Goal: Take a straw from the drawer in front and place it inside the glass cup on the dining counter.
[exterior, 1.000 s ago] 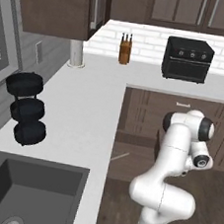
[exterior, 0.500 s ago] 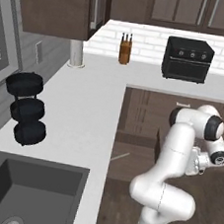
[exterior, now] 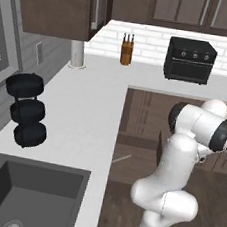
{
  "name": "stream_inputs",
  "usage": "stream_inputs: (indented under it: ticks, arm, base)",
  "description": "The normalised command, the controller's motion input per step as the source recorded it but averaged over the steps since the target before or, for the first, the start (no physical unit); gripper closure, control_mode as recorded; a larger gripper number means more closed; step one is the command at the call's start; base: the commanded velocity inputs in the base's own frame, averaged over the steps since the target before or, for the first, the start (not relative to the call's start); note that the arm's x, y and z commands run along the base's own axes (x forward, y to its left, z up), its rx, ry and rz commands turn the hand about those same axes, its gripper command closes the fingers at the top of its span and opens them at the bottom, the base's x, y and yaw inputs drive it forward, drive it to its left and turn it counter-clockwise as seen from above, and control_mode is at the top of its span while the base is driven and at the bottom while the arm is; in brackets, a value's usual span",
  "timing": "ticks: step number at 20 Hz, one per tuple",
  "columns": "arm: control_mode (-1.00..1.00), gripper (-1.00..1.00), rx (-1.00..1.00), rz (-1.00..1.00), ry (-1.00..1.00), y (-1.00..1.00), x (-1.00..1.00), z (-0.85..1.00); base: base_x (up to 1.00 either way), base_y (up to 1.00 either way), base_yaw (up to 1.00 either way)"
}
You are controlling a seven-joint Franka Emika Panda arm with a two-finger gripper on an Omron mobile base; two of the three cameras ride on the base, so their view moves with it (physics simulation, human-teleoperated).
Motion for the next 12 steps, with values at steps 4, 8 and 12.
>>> stream_inputs:
  ticks: [4, 8, 12]
  arm:
    - [-1.00, -1.00, -0.36, 0.00, 0.04, 0.92, 0.00, 0.74]
    - [-1.00, -1.00, -0.39, 0.00, 0.16, 0.63, 0.07, 0.09]
    - [-1.00, -1.00, -0.32, 0.00, 0.19, 0.39, 0.05, -0.25]
  base:
    - [0.00, 0.00, 0.00]
    - [0.00, 0.00, 0.00]
    - [0.00, 0.00, 0.00]
